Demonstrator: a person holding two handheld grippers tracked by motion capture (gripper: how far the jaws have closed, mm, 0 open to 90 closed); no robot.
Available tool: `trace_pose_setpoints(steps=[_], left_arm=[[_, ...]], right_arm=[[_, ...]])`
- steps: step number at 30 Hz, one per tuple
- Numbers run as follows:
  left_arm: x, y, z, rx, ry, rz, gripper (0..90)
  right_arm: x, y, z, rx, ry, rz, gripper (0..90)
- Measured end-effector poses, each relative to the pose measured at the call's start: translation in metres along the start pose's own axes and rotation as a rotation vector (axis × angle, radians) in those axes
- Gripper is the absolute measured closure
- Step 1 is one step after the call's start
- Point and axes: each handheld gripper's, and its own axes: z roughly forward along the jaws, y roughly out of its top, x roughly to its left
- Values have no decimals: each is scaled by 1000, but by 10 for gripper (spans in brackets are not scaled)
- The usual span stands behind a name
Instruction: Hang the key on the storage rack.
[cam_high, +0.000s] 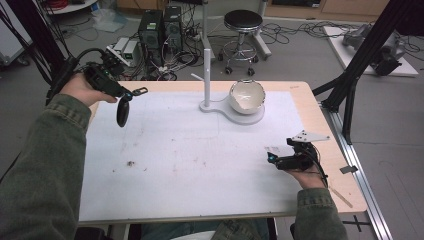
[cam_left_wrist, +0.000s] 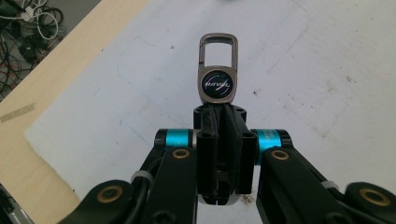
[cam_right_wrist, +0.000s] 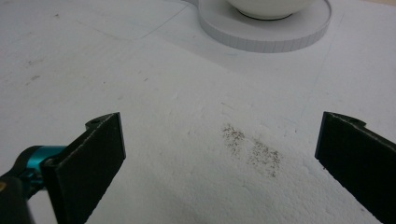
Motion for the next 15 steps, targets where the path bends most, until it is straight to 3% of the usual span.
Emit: trace_pose_setpoints(steps=[7,15], left_arm=[[-13,26,8,13,-18,38,832],[-27,58,11,-17,-29,82,832]], right_arm=[[-1,1,-1,-1,13,20,5],[-1,1,-2,-2,15,25,5]])
